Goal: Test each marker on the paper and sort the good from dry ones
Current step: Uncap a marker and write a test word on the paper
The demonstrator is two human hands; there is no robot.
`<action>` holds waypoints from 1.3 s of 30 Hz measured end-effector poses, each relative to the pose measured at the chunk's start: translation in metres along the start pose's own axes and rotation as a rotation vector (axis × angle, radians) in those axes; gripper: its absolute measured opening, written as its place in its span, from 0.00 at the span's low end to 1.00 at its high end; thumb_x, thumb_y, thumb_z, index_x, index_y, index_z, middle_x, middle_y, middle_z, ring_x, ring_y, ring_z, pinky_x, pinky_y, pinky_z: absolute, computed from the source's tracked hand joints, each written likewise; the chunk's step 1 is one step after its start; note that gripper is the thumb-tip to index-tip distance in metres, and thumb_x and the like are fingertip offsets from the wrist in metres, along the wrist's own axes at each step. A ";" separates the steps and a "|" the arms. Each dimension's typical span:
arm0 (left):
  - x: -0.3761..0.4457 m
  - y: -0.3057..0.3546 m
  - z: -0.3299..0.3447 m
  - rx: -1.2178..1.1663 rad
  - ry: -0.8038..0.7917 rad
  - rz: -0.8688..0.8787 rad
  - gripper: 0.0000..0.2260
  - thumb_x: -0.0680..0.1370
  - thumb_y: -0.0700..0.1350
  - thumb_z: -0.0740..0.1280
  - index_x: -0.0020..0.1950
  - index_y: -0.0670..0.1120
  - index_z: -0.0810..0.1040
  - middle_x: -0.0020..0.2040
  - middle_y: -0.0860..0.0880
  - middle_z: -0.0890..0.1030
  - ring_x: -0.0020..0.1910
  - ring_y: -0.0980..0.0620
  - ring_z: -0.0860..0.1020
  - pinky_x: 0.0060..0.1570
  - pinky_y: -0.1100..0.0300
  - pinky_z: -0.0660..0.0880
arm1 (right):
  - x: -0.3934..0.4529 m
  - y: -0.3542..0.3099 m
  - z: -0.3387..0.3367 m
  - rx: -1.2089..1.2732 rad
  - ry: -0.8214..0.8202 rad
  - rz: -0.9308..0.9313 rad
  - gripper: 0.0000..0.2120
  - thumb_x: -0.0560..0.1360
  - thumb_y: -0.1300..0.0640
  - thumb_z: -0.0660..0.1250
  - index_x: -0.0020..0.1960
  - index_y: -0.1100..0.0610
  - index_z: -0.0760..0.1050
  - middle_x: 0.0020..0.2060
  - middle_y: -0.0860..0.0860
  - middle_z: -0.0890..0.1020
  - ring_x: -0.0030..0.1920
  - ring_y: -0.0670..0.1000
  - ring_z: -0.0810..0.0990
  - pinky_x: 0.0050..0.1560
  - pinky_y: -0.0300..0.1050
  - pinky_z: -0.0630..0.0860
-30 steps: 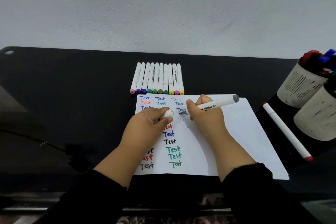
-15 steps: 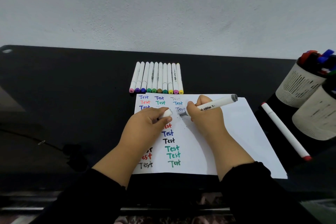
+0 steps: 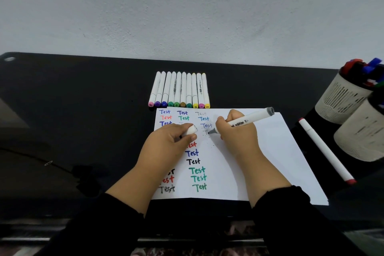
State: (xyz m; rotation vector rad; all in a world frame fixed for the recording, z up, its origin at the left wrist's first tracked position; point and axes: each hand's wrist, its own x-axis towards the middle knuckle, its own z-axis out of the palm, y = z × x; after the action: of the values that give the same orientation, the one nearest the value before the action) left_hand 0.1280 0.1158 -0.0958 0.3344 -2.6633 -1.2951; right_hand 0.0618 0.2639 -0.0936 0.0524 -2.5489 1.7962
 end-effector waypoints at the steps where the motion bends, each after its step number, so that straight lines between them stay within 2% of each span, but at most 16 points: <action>1: 0.000 0.000 0.000 0.007 -0.002 -0.001 0.18 0.76 0.52 0.66 0.66 0.54 0.74 0.49 0.62 0.74 0.46 0.66 0.71 0.50 0.69 0.64 | 0.000 0.000 0.000 0.001 0.005 0.001 0.17 0.76 0.59 0.64 0.32 0.55 0.59 0.28 0.53 0.69 0.26 0.45 0.64 0.23 0.30 0.61; 7: 0.000 0.001 0.000 0.002 -0.004 -0.001 0.17 0.77 0.52 0.66 0.66 0.54 0.74 0.52 0.62 0.75 0.47 0.65 0.71 0.48 0.71 0.64 | 0.002 0.001 0.001 -0.002 0.017 0.003 0.18 0.76 0.60 0.64 0.32 0.55 0.59 0.28 0.53 0.68 0.27 0.46 0.64 0.23 0.31 0.60; 10: -0.001 0.001 0.000 -0.003 -0.006 -0.005 0.17 0.76 0.52 0.66 0.66 0.54 0.74 0.52 0.62 0.75 0.49 0.63 0.72 0.52 0.67 0.66 | 0.002 0.002 0.001 -0.011 0.025 0.001 0.18 0.75 0.62 0.63 0.32 0.55 0.57 0.26 0.50 0.63 0.23 0.43 0.61 0.23 0.32 0.57; 13: -0.001 -0.001 0.000 -0.015 -0.005 -0.006 0.17 0.76 0.52 0.66 0.65 0.54 0.75 0.52 0.60 0.77 0.48 0.63 0.73 0.50 0.68 0.67 | 0.003 0.002 0.000 0.008 0.063 0.005 0.18 0.74 0.63 0.62 0.31 0.55 0.56 0.25 0.48 0.60 0.20 0.43 0.62 0.22 0.31 0.57; 18: 0.000 -0.001 0.000 0.004 -0.001 0.007 0.17 0.76 0.52 0.66 0.65 0.54 0.75 0.51 0.61 0.76 0.47 0.64 0.72 0.49 0.69 0.65 | 0.004 0.003 0.001 -0.024 0.060 -0.009 0.18 0.74 0.62 0.63 0.32 0.55 0.56 0.25 0.49 0.61 0.23 0.45 0.60 0.23 0.32 0.57; 22: 0.000 -0.001 0.000 0.002 0.003 0.015 0.17 0.76 0.52 0.66 0.65 0.54 0.75 0.50 0.62 0.75 0.46 0.66 0.72 0.46 0.74 0.65 | 0.003 0.004 0.000 -0.008 0.069 -0.008 0.19 0.74 0.63 0.62 0.32 0.54 0.55 0.26 0.48 0.59 0.22 0.44 0.59 0.23 0.32 0.55; 25: -0.001 -0.002 0.001 -0.022 -0.001 0.007 0.16 0.76 0.52 0.66 0.64 0.54 0.76 0.50 0.61 0.77 0.47 0.64 0.73 0.49 0.69 0.67 | 0.003 0.004 0.000 -0.002 0.076 -0.001 0.19 0.73 0.63 0.62 0.32 0.54 0.55 0.25 0.48 0.59 0.21 0.44 0.60 0.22 0.32 0.55; 29: 0.000 -0.001 0.001 -0.002 -0.001 0.010 0.17 0.76 0.52 0.66 0.65 0.55 0.75 0.51 0.61 0.76 0.48 0.64 0.72 0.49 0.69 0.66 | 0.004 0.004 -0.001 0.008 0.102 -0.005 0.18 0.74 0.63 0.62 0.32 0.54 0.55 0.25 0.48 0.59 0.21 0.44 0.60 0.22 0.32 0.56; 33: -0.001 -0.001 0.000 0.004 -0.003 0.010 0.17 0.76 0.52 0.65 0.65 0.54 0.75 0.50 0.60 0.76 0.46 0.63 0.72 0.51 0.66 0.67 | 0.004 0.004 -0.001 0.006 0.106 -0.004 0.18 0.74 0.64 0.61 0.32 0.54 0.54 0.25 0.48 0.59 0.21 0.44 0.59 0.22 0.31 0.55; 37: -0.001 -0.001 0.000 0.005 0.003 0.031 0.16 0.77 0.52 0.66 0.64 0.54 0.76 0.49 0.61 0.76 0.46 0.64 0.72 0.49 0.69 0.66 | 0.004 0.004 -0.002 0.027 0.106 0.009 0.18 0.74 0.63 0.62 0.32 0.54 0.55 0.25 0.47 0.60 0.21 0.44 0.60 0.22 0.32 0.56; 39: -0.001 -0.001 0.000 0.004 0.007 0.035 0.16 0.77 0.51 0.66 0.64 0.54 0.76 0.50 0.61 0.76 0.49 0.63 0.72 0.51 0.69 0.66 | 0.004 0.004 -0.002 0.016 0.086 0.018 0.18 0.74 0.62 0.62 0.32 0.53 0.55 0.26 0.48 0.59 0.23 0.45 0.58 0.23 0.33 0.55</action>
State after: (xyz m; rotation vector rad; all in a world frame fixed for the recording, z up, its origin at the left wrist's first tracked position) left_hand 0.1295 0.1156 -0.0968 0.2907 -2.6538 -1.2767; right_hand 0.0571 0.2670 -0.0967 -0.0475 -2.4845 1.7837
